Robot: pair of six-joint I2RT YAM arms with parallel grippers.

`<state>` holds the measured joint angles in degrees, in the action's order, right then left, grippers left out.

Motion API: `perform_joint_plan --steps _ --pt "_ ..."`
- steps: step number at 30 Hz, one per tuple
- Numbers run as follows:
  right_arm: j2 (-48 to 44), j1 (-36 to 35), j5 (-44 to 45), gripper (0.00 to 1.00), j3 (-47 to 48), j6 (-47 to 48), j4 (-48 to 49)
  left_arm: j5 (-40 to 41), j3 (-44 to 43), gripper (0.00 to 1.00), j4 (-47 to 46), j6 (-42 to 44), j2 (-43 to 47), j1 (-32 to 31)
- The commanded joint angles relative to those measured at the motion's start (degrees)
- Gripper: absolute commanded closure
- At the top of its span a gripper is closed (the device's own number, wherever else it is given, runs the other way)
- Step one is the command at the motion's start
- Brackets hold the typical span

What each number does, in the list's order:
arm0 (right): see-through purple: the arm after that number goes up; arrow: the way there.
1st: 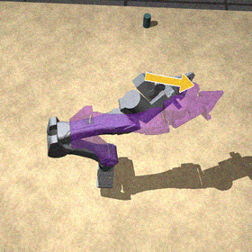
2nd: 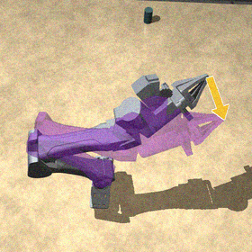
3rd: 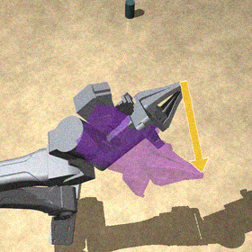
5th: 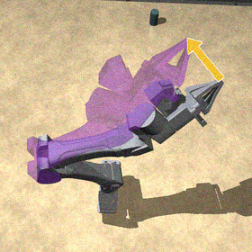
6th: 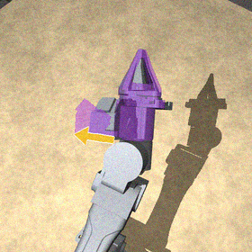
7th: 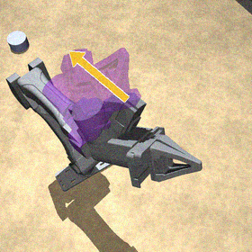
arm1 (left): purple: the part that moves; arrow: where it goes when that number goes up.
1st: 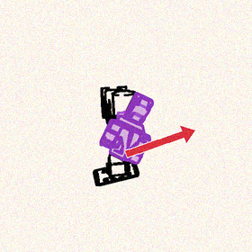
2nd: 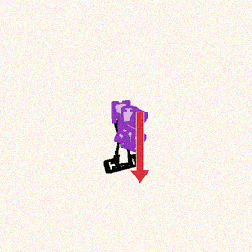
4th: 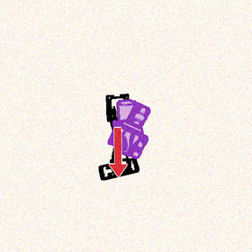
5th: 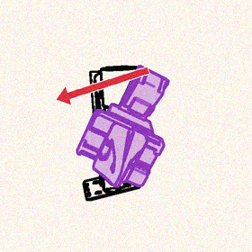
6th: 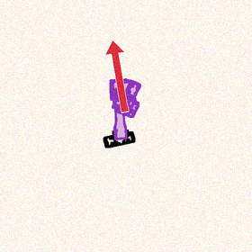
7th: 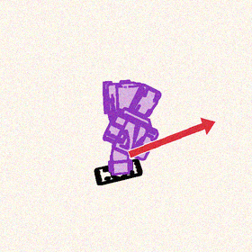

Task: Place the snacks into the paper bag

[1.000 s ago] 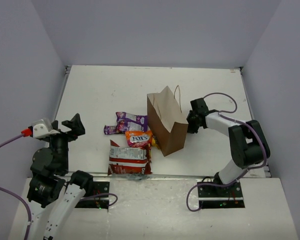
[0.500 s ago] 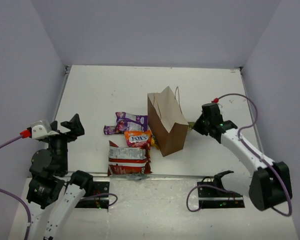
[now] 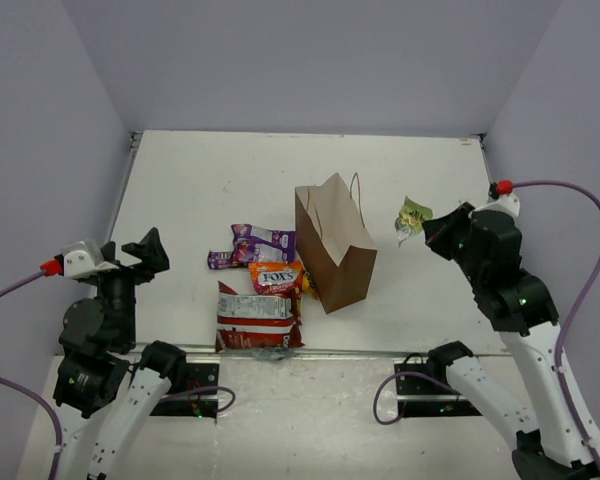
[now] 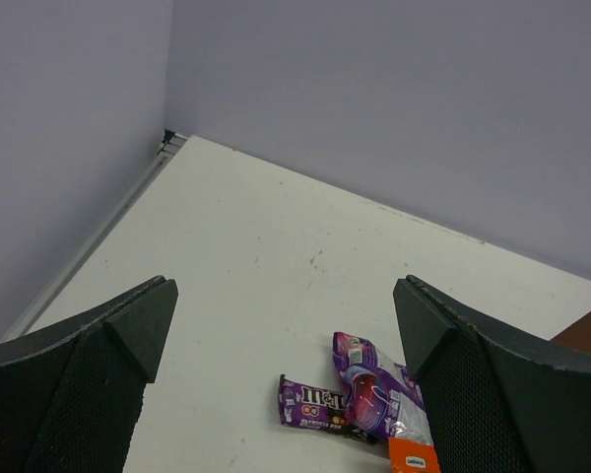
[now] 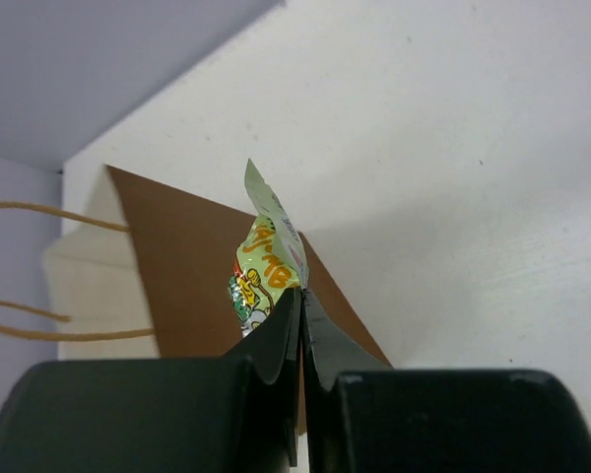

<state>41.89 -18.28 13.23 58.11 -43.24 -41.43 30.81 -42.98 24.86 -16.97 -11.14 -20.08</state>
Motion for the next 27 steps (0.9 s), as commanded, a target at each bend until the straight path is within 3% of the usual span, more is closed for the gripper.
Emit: perform_joint_plan --steps 1,4,8,15,27 --pt "-1.3 -0.2 0.1 1.00 8.4 3.9 -3.2 -0.6 -1.4 0.00 -1.0 -0.1 -0.7 -0.3" --pt "-1.0 -0.3 -1.9 1.00 15.4 6.1 -3.9 -0.6 -1.3 0.00 -1.0 -0.1 -0.7 -0.3" --pt "2.1 -0.2 -12.8 1.00 25.4 8.1 -4.1 -0.7 -1.3 0.00 -1.0 -0.2 -0.8 -0.3" --pt "8.6 -1.7 -24.9 1.00 30.9 11.3 -3.4 -0.8 -1.3 0.00 -1.0 -0.1 -1.2 -0.3" --pt "18.7 -10.3 -23.1 1.00 35.3 14.9 -1.5 -0.7 -1.4 0.00 -0.9 -0.2 -1.7 -0.3"
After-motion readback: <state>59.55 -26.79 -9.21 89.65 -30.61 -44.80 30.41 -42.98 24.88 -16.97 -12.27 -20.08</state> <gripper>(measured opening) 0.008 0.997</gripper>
